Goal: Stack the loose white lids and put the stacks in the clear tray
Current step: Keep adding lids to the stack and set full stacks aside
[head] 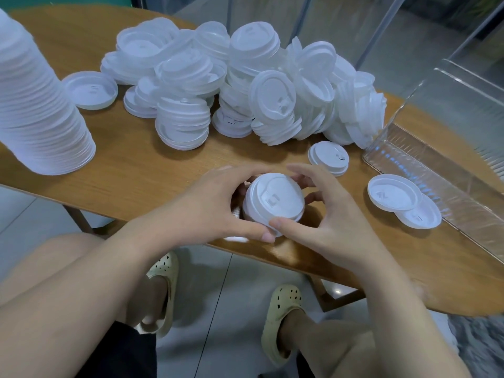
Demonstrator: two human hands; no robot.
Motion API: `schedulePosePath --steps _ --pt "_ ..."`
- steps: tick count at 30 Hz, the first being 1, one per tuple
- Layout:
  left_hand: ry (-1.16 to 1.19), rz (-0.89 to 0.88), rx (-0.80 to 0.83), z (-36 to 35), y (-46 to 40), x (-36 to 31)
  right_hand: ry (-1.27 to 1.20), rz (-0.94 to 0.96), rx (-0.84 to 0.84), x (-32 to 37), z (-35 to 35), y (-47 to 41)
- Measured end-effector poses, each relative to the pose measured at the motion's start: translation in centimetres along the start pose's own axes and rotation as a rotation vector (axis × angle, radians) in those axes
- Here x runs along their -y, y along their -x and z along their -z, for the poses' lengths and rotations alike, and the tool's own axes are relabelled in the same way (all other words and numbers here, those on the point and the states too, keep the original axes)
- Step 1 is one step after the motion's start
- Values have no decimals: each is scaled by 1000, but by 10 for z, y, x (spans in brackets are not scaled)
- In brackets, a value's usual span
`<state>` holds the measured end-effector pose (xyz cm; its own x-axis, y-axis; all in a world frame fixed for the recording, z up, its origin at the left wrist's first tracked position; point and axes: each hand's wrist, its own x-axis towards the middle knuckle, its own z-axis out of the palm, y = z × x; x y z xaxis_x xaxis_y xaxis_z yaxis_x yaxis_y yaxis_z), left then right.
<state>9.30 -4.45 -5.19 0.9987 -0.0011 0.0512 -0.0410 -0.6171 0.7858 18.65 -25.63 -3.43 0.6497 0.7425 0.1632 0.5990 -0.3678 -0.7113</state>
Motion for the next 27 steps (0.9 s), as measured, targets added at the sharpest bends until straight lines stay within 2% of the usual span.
schedulePosePath --steps 4,8,14,18,27 --pt "1 -9 0 -1 -1 0 -105 -67 -1 -5 3 0" --pt "-6 -4 -3 -1 -2 1 -194 -119 -176 -20 10 -10" --pt "-16 -19 1 0 -1 1 219 -199 -466 -56 20 -37" --pt "-19 0 -13 -1 -1 3 348 -283 -475 -69 19 -52" --pt "12 5 -14 -1 -2 3 349 -378 -471 -75 10 -66"
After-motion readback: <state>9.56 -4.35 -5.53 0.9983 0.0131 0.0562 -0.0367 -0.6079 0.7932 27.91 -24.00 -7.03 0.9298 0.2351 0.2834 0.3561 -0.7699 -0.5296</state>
